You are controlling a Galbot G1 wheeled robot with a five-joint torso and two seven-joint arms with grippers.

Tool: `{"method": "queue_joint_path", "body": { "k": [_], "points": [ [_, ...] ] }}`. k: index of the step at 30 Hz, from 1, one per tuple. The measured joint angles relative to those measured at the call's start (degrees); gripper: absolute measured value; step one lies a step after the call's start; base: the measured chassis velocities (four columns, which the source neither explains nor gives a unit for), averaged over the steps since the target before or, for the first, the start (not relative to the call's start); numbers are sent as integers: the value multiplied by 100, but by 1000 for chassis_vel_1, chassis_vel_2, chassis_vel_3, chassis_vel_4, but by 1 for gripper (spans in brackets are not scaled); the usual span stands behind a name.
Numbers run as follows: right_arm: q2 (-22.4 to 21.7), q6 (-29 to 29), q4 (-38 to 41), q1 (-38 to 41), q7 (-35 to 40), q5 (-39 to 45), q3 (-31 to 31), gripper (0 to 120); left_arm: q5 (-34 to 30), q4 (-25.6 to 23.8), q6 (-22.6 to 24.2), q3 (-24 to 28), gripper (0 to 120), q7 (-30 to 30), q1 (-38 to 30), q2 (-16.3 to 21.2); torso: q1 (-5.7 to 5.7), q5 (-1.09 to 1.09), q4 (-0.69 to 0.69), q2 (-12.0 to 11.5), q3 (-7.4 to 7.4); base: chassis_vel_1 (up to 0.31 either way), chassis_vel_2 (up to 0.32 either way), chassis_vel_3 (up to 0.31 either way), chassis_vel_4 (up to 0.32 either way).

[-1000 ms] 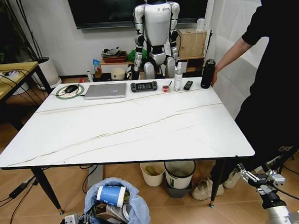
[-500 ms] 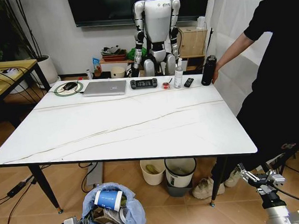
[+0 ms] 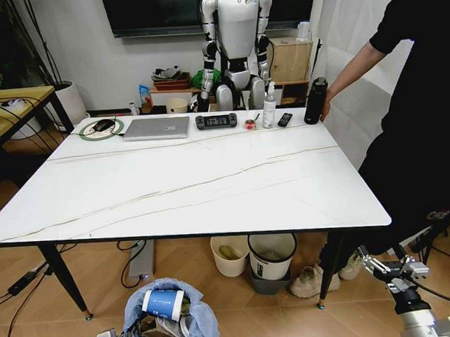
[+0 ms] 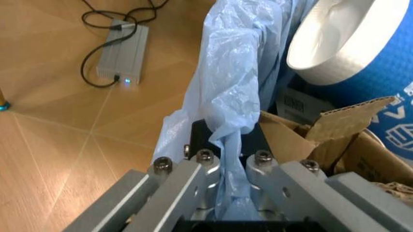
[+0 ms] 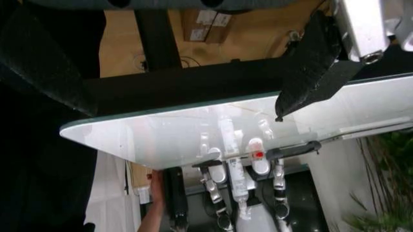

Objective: Pick up the trash bin and place the trash from the table into it.

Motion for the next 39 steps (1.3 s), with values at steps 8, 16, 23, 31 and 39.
{"method": "queue_joint_path", "body": {
  "k": [8,16,23,31,39],
  "points": [
    [0,0,0,0,0,0,1,100,-24,175,-30,-35,0,14,-184,-57,-107,0,0,-238,-130,0,0,0,0],
    [0,0,0,0,0,0,0,100,-56,310,-28,-40,0,6,-364,43,-195,0,0,-439,-243,0,0,0,0],
    [0,0,0,0,0,0,0,100,-83,454,-25,-44,0,2,-471,147,-279,0,0,-632,-352,0,0,0,0],
    [0,0,0,0,0,0,0,100,-69,573,-25,-38,0,3,-588,217,-365,0,0,-827,-461,0,0,0,0],
    [0,0,0,0,0,0,0,100,-62,616,-25,-21,0,5,-639,306,-463,0,0,-1058,-594,0,0,0,0]
  ]
}}
